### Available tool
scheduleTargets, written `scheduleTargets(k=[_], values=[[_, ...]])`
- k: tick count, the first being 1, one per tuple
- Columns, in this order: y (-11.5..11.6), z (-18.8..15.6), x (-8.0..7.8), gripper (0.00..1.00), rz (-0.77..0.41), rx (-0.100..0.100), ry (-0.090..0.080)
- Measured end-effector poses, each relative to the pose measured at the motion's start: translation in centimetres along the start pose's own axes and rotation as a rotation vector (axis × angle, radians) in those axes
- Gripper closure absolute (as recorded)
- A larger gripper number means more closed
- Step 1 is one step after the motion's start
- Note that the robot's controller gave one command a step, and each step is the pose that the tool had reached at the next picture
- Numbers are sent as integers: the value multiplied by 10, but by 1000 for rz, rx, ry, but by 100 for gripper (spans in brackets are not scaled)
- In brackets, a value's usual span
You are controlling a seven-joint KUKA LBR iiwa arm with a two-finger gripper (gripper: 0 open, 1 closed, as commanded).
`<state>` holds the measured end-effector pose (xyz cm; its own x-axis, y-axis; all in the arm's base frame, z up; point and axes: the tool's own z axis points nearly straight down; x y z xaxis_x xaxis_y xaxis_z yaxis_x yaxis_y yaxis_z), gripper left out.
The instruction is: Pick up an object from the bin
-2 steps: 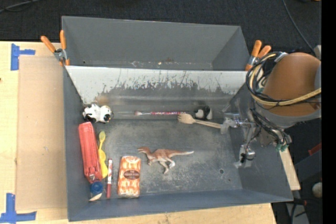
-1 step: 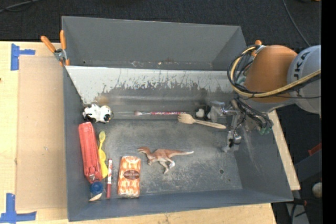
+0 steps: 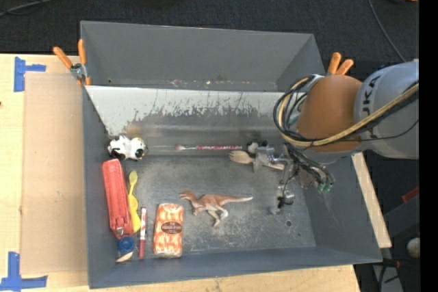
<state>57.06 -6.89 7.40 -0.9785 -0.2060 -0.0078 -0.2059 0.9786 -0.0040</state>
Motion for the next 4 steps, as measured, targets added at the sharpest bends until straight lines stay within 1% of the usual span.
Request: scheduleTargets(k=[1,2,3,4], values=[[15,4,-21,0,-8,-1,-5],[73,4,-5,0,41,-5,2],[88,5,-16,0,63,-2,-2],[115,4,3,0,158,-6,3]])
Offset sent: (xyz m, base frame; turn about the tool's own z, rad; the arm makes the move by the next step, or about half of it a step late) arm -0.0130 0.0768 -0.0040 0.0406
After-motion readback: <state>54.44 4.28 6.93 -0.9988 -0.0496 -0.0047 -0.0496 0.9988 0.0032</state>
